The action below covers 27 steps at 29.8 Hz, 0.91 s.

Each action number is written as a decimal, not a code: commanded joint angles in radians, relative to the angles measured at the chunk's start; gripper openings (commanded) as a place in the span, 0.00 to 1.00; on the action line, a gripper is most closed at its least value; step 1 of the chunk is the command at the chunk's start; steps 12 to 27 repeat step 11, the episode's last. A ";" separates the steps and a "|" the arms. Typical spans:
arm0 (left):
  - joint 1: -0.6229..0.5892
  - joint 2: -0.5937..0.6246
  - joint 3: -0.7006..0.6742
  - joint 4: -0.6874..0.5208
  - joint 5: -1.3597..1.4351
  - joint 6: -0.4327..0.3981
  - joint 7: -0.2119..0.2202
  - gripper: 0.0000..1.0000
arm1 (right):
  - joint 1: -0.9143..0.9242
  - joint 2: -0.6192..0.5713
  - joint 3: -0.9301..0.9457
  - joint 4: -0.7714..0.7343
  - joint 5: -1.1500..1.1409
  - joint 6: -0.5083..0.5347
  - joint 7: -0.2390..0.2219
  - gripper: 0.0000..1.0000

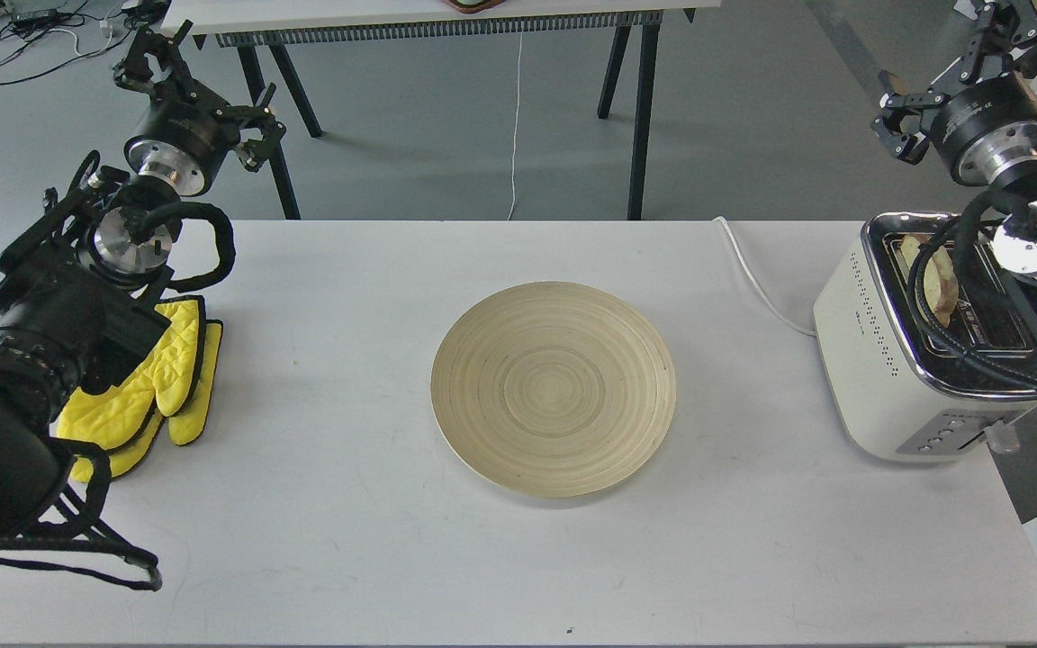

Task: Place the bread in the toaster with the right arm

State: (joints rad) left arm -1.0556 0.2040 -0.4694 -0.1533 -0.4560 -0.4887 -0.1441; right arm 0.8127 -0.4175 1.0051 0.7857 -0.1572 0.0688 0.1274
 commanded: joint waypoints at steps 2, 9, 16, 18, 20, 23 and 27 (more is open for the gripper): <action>0.000 0.000 -0.002 0.001 -0.001 0.000 0.000 1.00 | 0.019 0.109 0.114 -0.135 0.004 0.083 0.003 1.00; 0.000 0.002 -0.002 0.000 -0.001 0.000 0.000 1.00 | 0.052 0.129 0.093 -0.186 0.001 0.149 0.020 1.00; 0.000 0.002 -0.002 0.001 0.000 0.000 0.000 1.00 | 0.066 0.129 0.087 -0.183 0.001 0.149 0.023 1.00; 0.000 0.002 -0.002 0.001 0.000 0.000 0.000 1.00 | 0.066 0.129 0.087 -0.183 0.001 0.149 0.023 1.00; 0.000 0.002 -0.002 0.001 0.000 0.000 0.000 1.00 | 0.066 0.129 0.087 -0.183 0.001 0.149 0.023 1.00; 0.000 0.002 -0.002 0.001 0.000 0.000 0.000 1.00 | 0.066 0.129 0.087 -0.183 0.001 0.149 0.023 1.00; 0.000 0.002 -0.002 0.001 0.000 0.000 0.000 1.00 | 0.066 0.129 0.087 -0.183 0.001 0.149 0.023 1.00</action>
